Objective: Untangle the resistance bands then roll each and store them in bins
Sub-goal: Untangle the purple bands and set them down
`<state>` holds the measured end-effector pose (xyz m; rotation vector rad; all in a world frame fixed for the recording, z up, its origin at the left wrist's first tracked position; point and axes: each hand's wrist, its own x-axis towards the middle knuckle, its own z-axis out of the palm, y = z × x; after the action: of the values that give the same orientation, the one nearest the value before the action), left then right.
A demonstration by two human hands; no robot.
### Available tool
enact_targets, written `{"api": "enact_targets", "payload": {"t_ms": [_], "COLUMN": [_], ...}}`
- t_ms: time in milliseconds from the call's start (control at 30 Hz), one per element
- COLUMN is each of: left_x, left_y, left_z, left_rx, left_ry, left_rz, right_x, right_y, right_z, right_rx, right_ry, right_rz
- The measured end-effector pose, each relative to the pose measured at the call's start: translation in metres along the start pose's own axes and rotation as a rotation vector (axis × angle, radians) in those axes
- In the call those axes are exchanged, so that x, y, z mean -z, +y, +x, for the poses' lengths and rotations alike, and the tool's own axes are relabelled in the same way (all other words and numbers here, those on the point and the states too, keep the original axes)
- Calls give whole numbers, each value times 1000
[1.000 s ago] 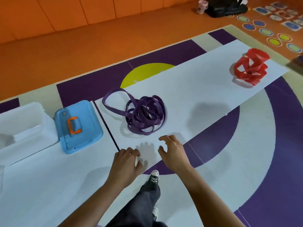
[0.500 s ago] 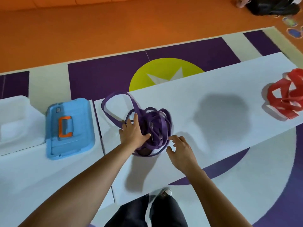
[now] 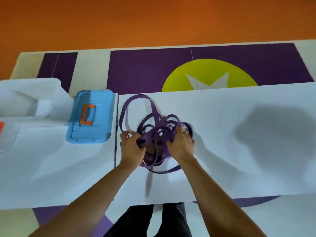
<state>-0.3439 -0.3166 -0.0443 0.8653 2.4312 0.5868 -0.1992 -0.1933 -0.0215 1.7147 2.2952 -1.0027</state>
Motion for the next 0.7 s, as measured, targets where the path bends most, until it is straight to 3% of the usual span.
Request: {"api": "enact_targets", "payload": {"t_ms": [100, 167, 233, 400, 500, 633, 700], "left_x": [12, 22, 24, 27, 29, 14, 9], "left_y": [-11, -10, -11, -6, 4, 13, 11], "left_z": [-16, -26, -34, -41, -40, -28, -20], "left_rx": [248, 529, 675, 714, 650, 575, 640], "left_ry": [87, 17, -97, -159, -200, -24, 4], "left_rz": [-335, -592, -700, -905, -1041, -883, -777], "right_x": [0, -3, -7, -14, -16, -13, -7], "right_y": [-5, -10, -14, -23, -30, -27, -18], "right_z": [0, -11, -25, -41, -39, -37, -34], "right_rx": [58, 114, 177, 316, 368, 412, 380], "right_ry": [-49, -105, -153, -247, -335, -583, -626], "right_rz": [-9, 55, 142, 107, 65, -19, 66]}}
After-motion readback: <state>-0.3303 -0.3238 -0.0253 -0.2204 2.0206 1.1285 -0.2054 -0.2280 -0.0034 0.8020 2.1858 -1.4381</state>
